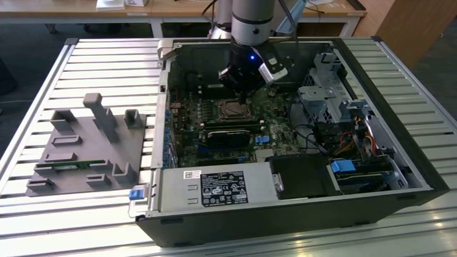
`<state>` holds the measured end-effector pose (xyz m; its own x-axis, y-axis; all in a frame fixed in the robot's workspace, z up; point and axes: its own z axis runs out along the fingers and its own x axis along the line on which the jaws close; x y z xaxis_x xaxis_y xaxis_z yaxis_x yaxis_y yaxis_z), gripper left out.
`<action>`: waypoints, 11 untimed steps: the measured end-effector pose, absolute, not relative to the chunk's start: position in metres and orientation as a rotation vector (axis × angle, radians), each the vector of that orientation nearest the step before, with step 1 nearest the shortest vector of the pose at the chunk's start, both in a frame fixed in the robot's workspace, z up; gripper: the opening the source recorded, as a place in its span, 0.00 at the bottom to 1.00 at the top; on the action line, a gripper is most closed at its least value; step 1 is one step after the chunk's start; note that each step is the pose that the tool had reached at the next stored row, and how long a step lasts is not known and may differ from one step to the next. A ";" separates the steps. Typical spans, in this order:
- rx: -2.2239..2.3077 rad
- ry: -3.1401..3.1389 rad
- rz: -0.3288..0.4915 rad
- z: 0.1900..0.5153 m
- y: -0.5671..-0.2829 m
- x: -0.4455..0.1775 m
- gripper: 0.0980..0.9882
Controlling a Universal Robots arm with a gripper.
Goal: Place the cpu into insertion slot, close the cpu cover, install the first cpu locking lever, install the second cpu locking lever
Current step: 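Install the second cpu locking lever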
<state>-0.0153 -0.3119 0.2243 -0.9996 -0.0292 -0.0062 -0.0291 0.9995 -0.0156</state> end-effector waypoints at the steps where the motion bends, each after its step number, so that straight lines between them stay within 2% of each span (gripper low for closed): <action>1: -0.046 3.135 -0.022 0.228 -0.312 -0.015 0.02; 11: -0.046 3.135 -0.008 0.233 -0.329 -0.015 0.02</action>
